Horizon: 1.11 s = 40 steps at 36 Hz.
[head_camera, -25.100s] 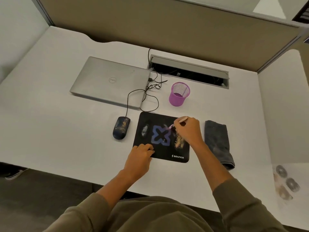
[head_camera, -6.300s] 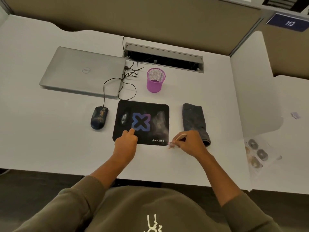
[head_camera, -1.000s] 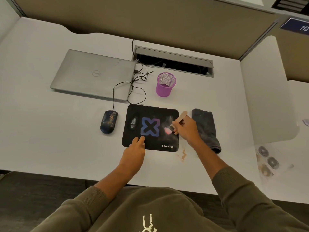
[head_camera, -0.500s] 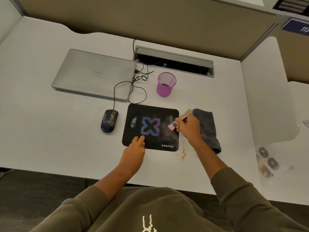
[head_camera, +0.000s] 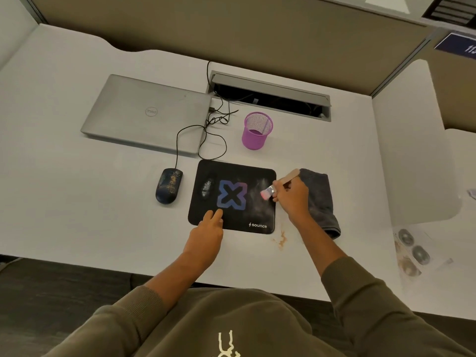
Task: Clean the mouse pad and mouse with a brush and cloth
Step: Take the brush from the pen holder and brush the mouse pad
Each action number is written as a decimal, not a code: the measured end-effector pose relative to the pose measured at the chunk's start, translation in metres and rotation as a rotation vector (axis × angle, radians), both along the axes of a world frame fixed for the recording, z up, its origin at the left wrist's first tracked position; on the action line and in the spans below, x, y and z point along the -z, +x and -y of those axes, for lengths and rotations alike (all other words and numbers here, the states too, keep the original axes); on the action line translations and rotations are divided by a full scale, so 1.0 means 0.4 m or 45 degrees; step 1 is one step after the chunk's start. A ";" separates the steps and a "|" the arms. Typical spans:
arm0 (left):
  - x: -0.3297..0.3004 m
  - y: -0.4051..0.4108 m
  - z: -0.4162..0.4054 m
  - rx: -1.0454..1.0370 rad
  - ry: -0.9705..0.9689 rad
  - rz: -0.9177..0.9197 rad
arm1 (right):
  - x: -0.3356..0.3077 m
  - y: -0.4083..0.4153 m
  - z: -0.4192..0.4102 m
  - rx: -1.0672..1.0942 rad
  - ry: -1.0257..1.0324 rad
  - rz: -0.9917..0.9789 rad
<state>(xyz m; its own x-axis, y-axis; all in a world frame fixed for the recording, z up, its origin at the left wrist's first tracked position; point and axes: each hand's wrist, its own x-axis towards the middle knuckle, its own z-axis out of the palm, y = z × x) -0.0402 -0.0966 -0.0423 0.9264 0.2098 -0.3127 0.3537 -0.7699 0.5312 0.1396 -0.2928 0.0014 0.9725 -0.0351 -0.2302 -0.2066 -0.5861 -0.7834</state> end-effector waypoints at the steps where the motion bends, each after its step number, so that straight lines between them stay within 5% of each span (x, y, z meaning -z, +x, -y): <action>1: -0.001 -0.001 0.001 0.017 0.014 -0.004 | 0.003 0.002 -0.002 -0.045 -0.003 -0.030; 40: -0.019 0.004 -0.002 0.031 -0.010 -0.057 | -0.019 0.100 -0.035 0.040 0.033 0.001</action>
